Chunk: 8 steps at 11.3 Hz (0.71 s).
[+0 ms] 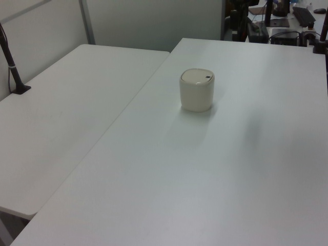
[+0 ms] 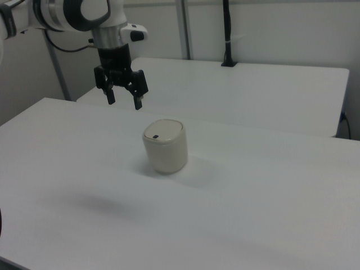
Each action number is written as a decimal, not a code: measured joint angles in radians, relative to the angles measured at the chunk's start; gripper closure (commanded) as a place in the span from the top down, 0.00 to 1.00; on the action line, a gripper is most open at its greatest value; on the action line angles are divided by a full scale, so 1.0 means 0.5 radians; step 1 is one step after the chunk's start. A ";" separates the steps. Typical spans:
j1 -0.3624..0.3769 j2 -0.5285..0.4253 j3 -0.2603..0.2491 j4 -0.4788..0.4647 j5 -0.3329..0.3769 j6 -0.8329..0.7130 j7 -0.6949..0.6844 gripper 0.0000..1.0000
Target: Close the trash bin
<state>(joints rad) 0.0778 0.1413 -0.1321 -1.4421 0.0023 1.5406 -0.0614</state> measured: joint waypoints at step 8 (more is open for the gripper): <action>-0.021 -0.025 -0.002 0.001 -0.020 -0.117 0.323 1.00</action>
<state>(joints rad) 0.0674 0.1289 -0.1332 -1.4418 -0.0077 1.4819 0.1002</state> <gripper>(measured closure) 0.000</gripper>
